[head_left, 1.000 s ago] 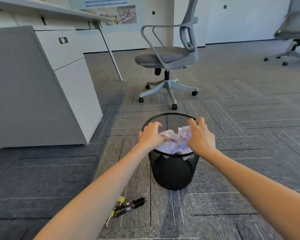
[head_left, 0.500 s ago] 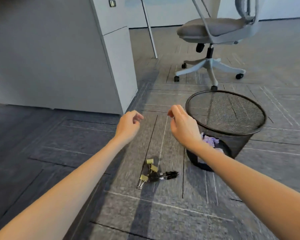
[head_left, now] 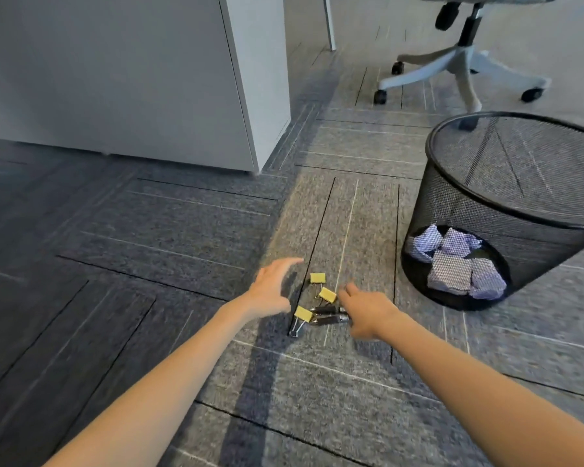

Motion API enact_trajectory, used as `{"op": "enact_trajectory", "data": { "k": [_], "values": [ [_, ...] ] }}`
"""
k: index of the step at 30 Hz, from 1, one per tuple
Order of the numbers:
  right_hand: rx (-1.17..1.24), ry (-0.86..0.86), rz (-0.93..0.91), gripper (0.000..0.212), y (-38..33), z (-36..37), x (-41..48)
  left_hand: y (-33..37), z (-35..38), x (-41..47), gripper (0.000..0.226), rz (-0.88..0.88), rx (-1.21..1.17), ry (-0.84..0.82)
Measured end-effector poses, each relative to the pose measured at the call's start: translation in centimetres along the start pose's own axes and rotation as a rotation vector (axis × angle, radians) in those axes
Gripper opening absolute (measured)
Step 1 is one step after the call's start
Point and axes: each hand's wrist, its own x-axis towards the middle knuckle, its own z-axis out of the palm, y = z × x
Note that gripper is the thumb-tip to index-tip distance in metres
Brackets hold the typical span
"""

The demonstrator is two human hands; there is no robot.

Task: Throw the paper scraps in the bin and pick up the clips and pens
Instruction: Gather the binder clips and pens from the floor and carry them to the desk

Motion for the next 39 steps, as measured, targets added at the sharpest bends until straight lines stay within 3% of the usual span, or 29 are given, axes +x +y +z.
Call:
{"op": "enact_trajectory", "data": {
  "k": [8, 13, 20, 27, 33, 39],
  "values": [
    [-0.137, 0.13, -0.025, 0.057, -0.3, 2.8, 0.8, -0.3, 2.6, 1.3, 0.113, -0.054, 0.065, -0.136],
    [0.02, 0.23, 0.069, 0.035, 1.5, 2.3, -0.3, -0.8, 3.9, 2.1, 0.115, -0.002, 0.214, -0.127],
    [0.237, 0.307, 0.263, 0.021, 4.7, 1.6, -1.8, 0.0, 6.1, 4.1, 0.08, 0.238, 0.603, -0.047],
    [0.329, 0.288, 0.327, 0.022, 4.4, 1.6, -2.1, -2.3, 7.0, 1.5, 0.035, 0.48, 0.925, 0.332],
    [0.361, 0.24, 0.291, 0.019, 3.0, 1.0, -2.0, -3.5, 9.0, -0.1, 0.032, 0.23, 0.753, 0.423],
    [0.401, 0.232, 0.23, 0.024, 2.1, 1.4, -1.5, -2.8, 9.1, -0.6, 0.034, 0.137, 0.652, 0.402]
  ]
}}
